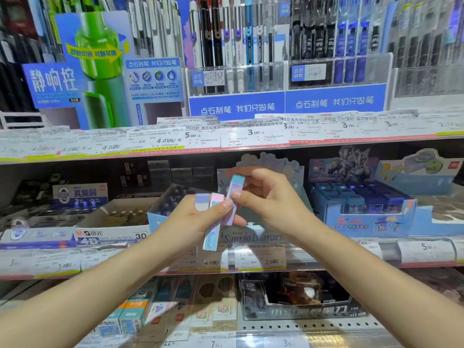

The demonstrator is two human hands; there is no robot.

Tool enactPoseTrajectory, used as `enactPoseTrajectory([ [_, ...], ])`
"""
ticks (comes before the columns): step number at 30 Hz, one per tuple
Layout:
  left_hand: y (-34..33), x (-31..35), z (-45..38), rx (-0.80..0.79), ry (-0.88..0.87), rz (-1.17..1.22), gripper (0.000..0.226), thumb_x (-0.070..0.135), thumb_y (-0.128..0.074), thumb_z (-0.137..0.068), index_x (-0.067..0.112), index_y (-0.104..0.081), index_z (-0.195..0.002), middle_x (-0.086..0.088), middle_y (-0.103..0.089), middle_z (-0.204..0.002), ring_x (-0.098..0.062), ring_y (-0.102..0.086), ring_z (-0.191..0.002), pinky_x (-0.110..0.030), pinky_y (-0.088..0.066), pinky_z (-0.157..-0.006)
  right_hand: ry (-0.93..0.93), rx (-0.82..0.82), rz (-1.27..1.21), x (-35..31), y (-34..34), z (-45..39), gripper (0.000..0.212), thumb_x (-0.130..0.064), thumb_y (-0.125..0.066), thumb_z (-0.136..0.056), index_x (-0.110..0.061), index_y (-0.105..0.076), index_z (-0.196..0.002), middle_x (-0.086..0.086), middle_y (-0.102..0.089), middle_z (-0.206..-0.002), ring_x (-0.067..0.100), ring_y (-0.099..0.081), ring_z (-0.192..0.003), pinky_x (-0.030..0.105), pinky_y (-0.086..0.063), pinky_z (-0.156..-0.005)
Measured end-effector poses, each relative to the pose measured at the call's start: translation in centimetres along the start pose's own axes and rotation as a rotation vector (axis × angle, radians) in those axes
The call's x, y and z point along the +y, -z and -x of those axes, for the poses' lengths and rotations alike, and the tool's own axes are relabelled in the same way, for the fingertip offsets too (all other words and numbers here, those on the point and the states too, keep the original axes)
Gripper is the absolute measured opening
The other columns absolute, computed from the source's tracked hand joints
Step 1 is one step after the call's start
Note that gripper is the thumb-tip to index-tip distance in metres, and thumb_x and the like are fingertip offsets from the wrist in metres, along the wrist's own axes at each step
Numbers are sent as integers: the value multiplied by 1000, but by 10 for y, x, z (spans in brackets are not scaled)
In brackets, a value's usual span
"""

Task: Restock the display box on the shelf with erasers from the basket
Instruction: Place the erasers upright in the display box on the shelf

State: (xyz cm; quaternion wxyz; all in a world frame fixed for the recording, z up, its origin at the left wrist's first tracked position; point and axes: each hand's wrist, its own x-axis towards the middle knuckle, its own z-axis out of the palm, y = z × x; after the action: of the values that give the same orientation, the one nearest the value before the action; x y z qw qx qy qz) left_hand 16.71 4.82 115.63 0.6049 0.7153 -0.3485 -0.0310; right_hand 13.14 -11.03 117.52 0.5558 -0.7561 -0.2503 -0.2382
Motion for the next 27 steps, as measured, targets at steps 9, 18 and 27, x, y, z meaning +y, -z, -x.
enactPoseTrajectory([
  [9, 17, -3, 16, -27, -49, -540, 23, 34, -53, -91, 26, -71, -102, 18, -70, -104, 6, -61, -99, -5, -44, -75, -39, 87, 179, 20, 30, -20, 38, -1, -63, -80, -36, -52, -89, -1, -54, -81, 12, -58, -68, 32, -51, -73],
  [18, 19, -9, 16, -181, 24, -572, 40, 45, -41, -89, 29, -63, -119, 16, -67, -114, 10, -57, -105, -6, -45, -86, -97, 72, 238, 46, 20, -38, 40, 4, -64, -78, -33, -48, -75, 7, -53, -82, 20, -56, -73, 7, -45, -63],
  [27, 23, -6, 10, -194, 103, -439, 23, 26, -52, -92, 25, -70, -106, 43, -60, -100, 18, -58, -96, 1, -42, -72, -97, 106, 247, 63, 20, -34, 24, 2, -64, -79, -18, -51, -86, 10, -56, -86, 24, -60, -78, 21, -50, -75],
])
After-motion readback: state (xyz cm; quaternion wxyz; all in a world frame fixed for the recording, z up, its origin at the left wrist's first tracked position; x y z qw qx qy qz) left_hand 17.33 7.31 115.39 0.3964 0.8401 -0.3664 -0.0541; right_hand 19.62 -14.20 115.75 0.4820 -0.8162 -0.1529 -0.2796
